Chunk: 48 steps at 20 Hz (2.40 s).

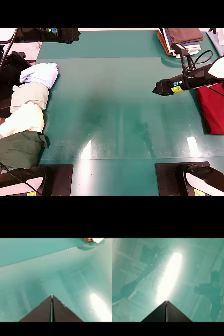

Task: Fold the shirts.

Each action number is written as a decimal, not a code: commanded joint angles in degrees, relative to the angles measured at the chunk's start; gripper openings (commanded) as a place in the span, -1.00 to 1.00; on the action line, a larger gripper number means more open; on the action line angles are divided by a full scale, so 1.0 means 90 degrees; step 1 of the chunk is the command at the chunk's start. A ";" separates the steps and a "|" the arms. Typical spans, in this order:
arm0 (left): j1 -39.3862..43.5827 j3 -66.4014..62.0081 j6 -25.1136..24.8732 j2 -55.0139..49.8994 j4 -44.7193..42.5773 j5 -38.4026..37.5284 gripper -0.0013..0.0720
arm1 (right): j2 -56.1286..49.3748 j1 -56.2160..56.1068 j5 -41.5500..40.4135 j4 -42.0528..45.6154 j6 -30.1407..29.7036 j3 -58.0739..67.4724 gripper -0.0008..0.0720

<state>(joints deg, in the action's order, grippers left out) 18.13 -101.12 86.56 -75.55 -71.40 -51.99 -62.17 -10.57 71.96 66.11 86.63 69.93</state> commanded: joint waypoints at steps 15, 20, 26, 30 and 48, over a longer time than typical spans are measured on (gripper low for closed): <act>-0.0002 -0.0002 0.0002 0.0002 0.0117 0.0253 -0.90 | 0.0002 -0.0032 0.0005 -0.0012 0.0002 0.0005 -0.93; -0.0034 0.0000 -0.0345 -0.0007 -0.0478 0.0593 -0.90 | 0.0002 -0.0032 0.0012 -0.0015 0.0005 0.0005 -0.93; -0.0777 0.0000 0.0911 -0.0855 -0.3371 0.0287 0.75 | 0.0002 -0.0034 0.0022 -0.0017 0.0005 0.0005 -0.93; -0.1868 0.0000 0.1071 -0.2132 -0.3351 -0.0355 0.75 | 0.0002 -0.0034 0.0024 -0.0019 0.0005 0.0005 -0.93; -0.2373 -0.1345 0.1044 -0.2574 -0.3327 -0.0816 -0.91 | 0.0002 -0.0032 -0.0095 -0.0017 0.0005 0.0937 -0.93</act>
<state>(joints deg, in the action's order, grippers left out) -4.05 -108.84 96.12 -102.80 -101.54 -57.91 -62.17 -10.81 71.29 65.95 86.67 73.97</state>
